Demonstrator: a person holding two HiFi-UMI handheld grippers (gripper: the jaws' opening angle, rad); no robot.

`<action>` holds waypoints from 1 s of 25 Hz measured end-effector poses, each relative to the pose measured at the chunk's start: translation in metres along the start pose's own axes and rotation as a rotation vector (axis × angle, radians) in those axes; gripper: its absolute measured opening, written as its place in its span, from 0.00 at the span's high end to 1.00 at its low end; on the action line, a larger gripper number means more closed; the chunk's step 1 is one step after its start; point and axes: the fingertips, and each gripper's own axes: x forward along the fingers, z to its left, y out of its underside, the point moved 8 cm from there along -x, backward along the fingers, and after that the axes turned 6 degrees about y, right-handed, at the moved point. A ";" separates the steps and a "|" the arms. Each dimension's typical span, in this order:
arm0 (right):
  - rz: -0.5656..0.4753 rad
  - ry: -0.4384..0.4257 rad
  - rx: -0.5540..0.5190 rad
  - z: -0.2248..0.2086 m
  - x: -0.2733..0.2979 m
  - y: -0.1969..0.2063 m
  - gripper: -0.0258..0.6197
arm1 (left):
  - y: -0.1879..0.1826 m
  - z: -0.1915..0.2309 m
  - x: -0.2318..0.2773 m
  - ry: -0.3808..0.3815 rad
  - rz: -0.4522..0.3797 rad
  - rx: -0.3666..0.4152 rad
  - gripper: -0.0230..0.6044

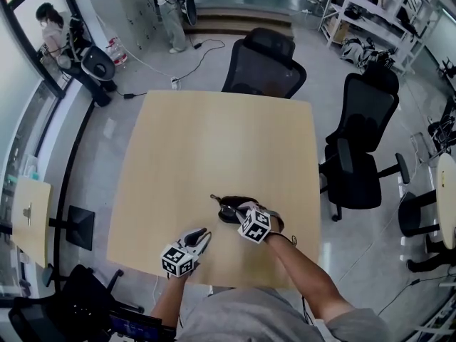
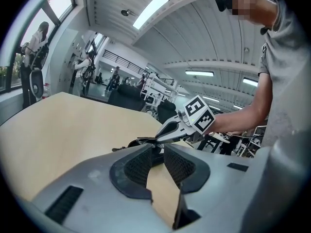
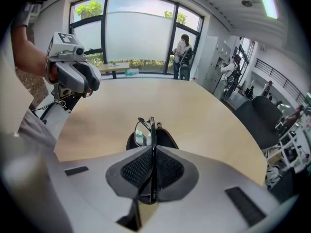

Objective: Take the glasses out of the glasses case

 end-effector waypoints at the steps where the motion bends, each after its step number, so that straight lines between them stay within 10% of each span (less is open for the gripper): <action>1: -0.007 0.007 0.004 0.001 -0.005 -0.002 0.91 | -0.001 -0.003 -0.004 0.000 -0.005 0.004 0.85; 25: -0.142 0.195 0.137 0.062 -0.123 -0.013 0.91 | 0.019 -0.083 -0.108 0.019 -0.117 0.085 0.85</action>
